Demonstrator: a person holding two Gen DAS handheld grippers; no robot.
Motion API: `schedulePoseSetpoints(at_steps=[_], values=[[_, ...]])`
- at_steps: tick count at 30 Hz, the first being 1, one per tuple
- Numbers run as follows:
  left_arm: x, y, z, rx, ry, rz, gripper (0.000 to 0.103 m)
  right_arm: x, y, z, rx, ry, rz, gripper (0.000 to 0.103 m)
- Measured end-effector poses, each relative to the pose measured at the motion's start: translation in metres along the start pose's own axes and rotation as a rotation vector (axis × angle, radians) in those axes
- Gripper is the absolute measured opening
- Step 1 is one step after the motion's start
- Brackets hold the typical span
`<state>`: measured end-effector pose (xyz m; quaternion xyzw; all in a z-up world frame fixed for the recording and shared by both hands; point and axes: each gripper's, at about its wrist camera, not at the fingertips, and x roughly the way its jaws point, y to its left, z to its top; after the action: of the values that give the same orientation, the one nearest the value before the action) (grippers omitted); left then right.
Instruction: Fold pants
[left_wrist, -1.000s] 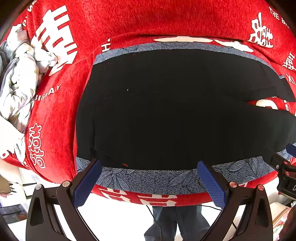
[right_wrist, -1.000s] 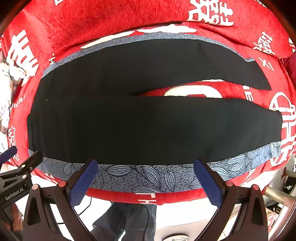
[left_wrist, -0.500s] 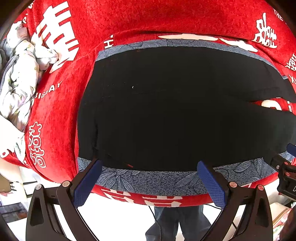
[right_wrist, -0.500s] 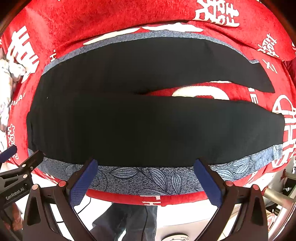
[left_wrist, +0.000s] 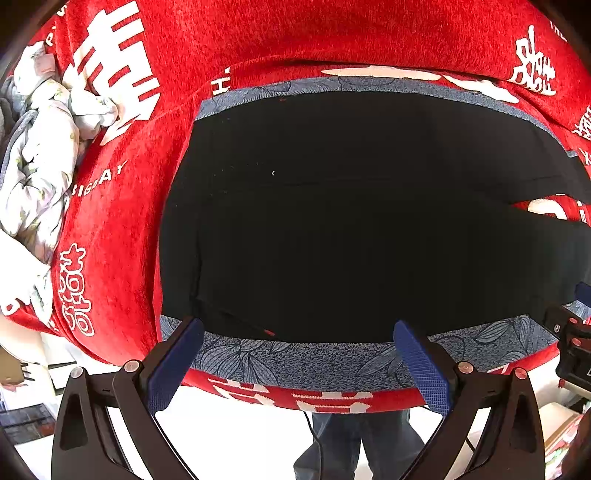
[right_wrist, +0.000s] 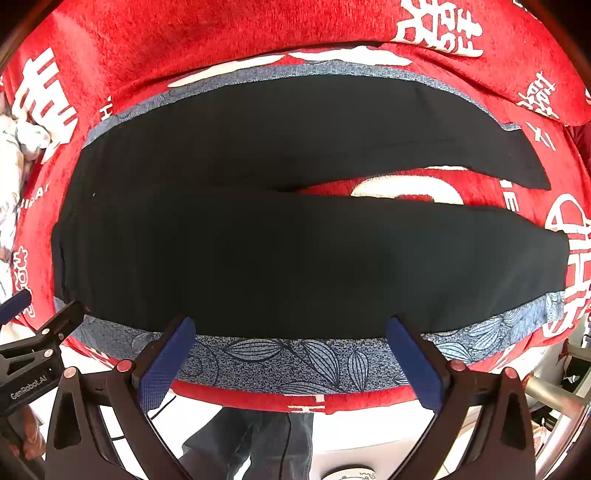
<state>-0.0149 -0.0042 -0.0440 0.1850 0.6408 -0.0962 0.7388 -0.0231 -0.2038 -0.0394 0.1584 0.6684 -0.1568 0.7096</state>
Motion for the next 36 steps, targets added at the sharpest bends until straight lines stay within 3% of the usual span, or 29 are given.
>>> schedulePoseSetpoints(at_steps=[36], values=[[0.023,0.04,-0.035,-0.015,0.016,-0.013,0.103,0.023,0.029,-0.02,-0.005,0.002,-0.02,0.103]])
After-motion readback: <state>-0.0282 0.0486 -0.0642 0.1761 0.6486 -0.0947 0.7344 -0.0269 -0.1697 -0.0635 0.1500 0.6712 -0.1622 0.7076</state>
